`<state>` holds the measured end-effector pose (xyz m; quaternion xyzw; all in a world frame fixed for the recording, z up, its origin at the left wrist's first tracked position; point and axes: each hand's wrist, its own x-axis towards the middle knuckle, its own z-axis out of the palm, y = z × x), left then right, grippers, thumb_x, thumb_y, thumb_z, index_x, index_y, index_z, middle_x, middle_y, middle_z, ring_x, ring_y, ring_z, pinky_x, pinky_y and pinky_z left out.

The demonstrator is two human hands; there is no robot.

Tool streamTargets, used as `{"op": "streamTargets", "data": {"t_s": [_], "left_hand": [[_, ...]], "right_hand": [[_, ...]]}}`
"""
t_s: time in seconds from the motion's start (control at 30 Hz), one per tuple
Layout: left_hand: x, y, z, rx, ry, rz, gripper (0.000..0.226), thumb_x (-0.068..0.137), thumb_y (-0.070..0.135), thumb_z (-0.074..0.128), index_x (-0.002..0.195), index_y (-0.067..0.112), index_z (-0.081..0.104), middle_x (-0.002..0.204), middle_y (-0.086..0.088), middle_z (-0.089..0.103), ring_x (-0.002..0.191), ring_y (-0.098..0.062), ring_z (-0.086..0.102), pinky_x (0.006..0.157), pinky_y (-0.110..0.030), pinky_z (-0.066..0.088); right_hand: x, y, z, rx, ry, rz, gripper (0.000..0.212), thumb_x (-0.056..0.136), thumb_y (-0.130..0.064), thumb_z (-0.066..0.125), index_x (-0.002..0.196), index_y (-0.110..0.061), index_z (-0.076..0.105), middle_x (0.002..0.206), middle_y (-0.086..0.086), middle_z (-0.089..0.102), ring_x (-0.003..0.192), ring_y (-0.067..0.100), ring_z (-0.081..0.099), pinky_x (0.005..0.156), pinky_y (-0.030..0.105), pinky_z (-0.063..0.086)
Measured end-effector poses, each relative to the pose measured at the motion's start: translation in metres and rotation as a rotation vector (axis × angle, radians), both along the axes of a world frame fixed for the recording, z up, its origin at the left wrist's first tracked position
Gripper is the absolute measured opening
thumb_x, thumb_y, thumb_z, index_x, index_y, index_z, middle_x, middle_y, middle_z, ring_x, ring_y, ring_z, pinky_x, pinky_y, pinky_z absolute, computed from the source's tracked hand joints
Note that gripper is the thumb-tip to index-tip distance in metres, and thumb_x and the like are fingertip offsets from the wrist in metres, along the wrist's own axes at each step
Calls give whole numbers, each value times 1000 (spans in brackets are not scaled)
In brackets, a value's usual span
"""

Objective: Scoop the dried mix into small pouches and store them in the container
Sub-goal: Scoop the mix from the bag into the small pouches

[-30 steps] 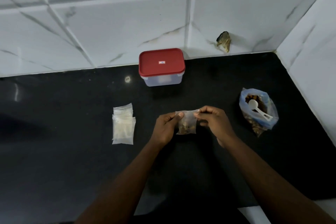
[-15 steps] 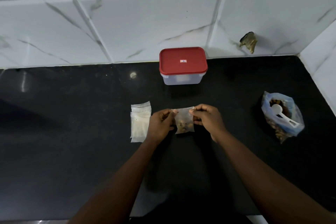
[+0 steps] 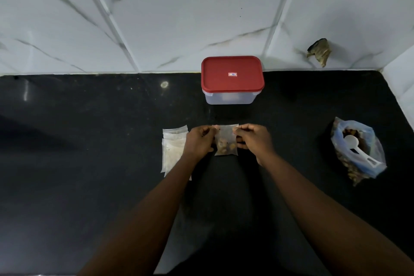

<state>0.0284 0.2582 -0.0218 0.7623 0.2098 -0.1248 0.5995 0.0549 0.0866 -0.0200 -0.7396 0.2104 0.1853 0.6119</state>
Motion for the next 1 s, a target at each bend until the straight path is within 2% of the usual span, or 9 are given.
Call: {"op": "streamTargets", "data": {"t_s": [0.1, 0.27, 0.33, 0.4, 0.47, 0.63, 0.73, 0.83, 1.0], "left_hand": [[7, 1, 1, -48, 29, 40, 16, 103, 33, 60, 101, 25, 74, 103, -5, 77, 95, -22, 75, 81, -40, 64], [10, 5, 6, 99, -5, 43, 25, 99, 18, 65, 123, 18, 69, 109, 0, 75, 101, -15, 72, 96, -42, 59], [7, 7, 12, 158, -37, 34, 26, 98, 16, 66, 124, 17, 69, 111, 3, 74, 104, -11, 70, 99, -38, 57], [3, 11, 17, 196, -65, 25, 23, 97, 15, 67, 119, 16, 72, 112, 3, 74, 103, -9, 70, 99, -33, 57], [-5, 16, 21, 220, -80, 11, 17, 96, 14, 68, 112, 17, 74, 107, 4, 75, 99, -7, 70, 95, -29, 57], [-28, 30, 23, 326, -65, 11, 15, 94, 17, 71, 108, 18, 74, 104, 5, 74, 88, -2, 67, 88, -26, 57], [-43, 39, 22, 502, -3, 41, 21, 92, 28, 72, 113, 27, 70, 116, 8, 68, 102, -8, 66, 90, -38, 59], [-58, 45, 21, 684, 39, 73, 35, 89, 30, 74, 122, 23, 63, 131, -2, 53, 121, -21, 53, 94, -44, 54], [-72, 48, 16, 651, 143, 128, 47, 90, 22, 69, 132, 14, 50, 139, -9, 41, 123, -30, 51, 92, -45, 52]], "right_hand": [[6, 0, 1, -4, 39, 20, 9, 92, -15, 72, 100, -15, 76, 91, 6, 77, 77, 16, 76, 66, 29, 62], [8, 1, 3, -48, 1, 27, 16, 91, -19, 70, 106, -23, 75, 97, 0, 75, 84, 12, 74, 72, 28, 62], [6, -1, 7, -164, -97, 31, 19, 90, -23, 71, 109, -28, 72, 100, -9, 71, 92, 5, 69, 77, 24, 58], [0, 1, 15, -247, -219, 50, 15, 92, -20, 70, 106, -26, 71, 99, -12, 68, 92, 1, 65, 71, 12, 48], [-7, 5, 21, -262, -284, 100, 10, 92, -16, 70, 99, -23, 72, 95, -12, 68, 88, 0, 65, 66, 9, 46], [-26, 33, 24, -243, -246, 293, 4, 89, -21, 74, 91, -24, 75, 89, -9, 72, 80, 6, 71, 68, 23, 59], [-36, 53, 22, -209, -157, 364, 6, 91, -19, 75, 97, -19, 75, 85, 0, 74, 70, 11, 73, 61, 25, 62], [-44, 73, 16, -207, -47, 433, 14, 90, -22, 77, 101, -15, 71, 84, 5, 74, 67, 17, 74, 62, 32, 64], [-58, 98, 5, -199, 5, 472, 25, 92, -27, 75, 112, -14, 68, 93, 6, 73, 80, 23, 74, 65, 37, 64]]}}
